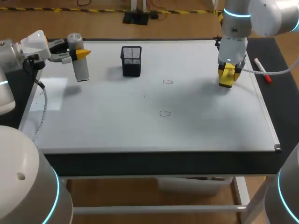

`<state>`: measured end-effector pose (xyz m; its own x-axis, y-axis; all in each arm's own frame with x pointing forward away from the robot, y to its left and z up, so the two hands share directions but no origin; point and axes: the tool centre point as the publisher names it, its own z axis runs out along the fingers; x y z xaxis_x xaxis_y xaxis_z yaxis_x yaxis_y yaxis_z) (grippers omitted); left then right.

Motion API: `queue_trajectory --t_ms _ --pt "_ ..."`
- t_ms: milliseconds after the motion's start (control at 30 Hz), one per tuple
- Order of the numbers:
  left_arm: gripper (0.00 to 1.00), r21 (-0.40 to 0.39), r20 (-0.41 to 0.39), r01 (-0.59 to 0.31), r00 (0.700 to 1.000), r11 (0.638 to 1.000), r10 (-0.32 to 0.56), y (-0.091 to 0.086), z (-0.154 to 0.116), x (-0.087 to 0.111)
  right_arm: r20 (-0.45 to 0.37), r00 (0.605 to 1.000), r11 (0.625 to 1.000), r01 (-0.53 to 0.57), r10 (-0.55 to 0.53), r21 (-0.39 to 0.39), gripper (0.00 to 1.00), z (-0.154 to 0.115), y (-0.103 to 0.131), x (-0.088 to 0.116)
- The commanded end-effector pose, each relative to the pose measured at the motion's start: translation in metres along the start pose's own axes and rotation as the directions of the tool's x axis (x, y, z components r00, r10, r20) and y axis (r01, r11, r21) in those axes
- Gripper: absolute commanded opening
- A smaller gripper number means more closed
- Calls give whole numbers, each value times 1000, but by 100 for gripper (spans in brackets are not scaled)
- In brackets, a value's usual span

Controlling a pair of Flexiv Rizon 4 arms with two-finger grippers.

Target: Pick up the inspection probe, press it on each red-marked spot on the whiteboard one by one, put down the probe, pick up the eraser, and wipe off all the red marks.

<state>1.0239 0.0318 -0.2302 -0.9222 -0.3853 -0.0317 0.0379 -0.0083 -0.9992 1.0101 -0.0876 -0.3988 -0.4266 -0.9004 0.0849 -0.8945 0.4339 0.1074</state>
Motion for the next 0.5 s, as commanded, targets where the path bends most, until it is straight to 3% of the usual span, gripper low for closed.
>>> queue_trajectory --t_ms 33,500 --pt "0 0 1 -1 1000 1000 1 -1 0 0 -2 1000 1000 2 -2 2 0 -1 0 1" --pt "0 1 -7 -1 1000 1000 1 -2 3 2 -2 1000 1000 2 -2 2 0 -1 0 1"
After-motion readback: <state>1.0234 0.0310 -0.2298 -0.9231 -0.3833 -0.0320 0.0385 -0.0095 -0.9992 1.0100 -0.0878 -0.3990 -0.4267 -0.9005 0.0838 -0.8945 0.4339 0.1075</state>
